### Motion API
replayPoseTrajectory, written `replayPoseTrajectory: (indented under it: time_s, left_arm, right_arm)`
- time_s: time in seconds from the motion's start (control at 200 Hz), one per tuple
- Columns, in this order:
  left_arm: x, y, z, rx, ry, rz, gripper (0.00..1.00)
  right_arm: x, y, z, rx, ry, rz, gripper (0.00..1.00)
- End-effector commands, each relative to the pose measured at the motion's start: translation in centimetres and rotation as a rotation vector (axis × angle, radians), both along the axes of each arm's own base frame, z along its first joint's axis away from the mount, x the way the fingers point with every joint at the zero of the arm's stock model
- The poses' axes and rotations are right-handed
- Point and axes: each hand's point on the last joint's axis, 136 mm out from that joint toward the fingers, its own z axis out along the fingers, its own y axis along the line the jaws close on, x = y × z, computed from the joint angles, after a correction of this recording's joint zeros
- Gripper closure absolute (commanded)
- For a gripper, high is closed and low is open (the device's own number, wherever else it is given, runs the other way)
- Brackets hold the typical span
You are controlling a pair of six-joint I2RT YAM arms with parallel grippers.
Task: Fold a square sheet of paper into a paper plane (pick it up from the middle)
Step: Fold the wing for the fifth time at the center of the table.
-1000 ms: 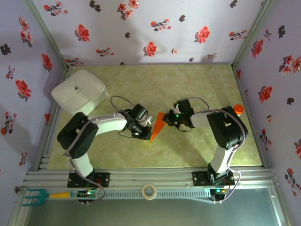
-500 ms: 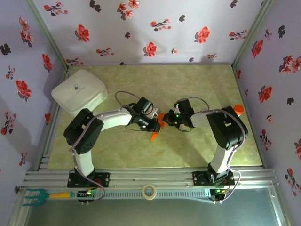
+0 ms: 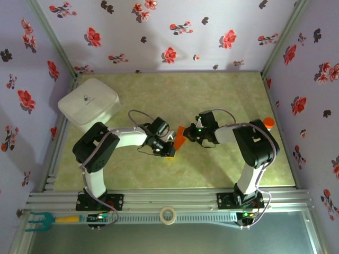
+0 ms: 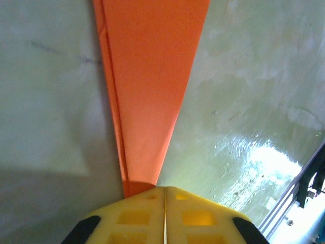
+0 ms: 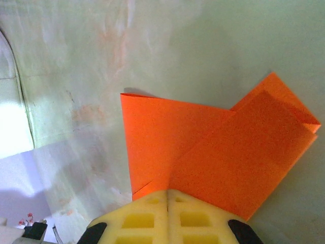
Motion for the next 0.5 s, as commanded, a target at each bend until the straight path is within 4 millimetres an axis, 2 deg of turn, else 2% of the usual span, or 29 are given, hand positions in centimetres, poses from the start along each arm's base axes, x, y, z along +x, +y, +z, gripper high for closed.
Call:
replayPoseTrajectory:
  time_s: [0.0,0.235,0.34,0.425,0.495]
  left_arm:
    - [-3.6,3.8,-2.3,0.144,0.093,-0.002,0.9]
    - [-4.2,4.9,-1.6,0.156,0.077,0.013,0.92]
    - [-3.0,3.8,1.1,0.094,0.0,0.014,0.94]
    - [-1.2,2.7,3.7,0.031,-0.09,0.029,0.97]
    - [0.3,1.7,5.0,-0.017,-0.123,0.045,0.98]
  right_arm:
    - [-2.4,-3.4,-4.5,-0.158,0.128,-0.044,1.0]
    - [-2.3,-3.2,-4.4,-0.152,0.126,-0.041,1.0]
    - [-2.1,-3.0,-4.1,-0.134,0.121,-0.043,1.0]
    - [-1.9,-2.7,-3.9,-0.116,0.117,-0.045,1.0]
    - [-1.9,-2.7,-3.8,-0.113,0.116,-0.046,1.0]
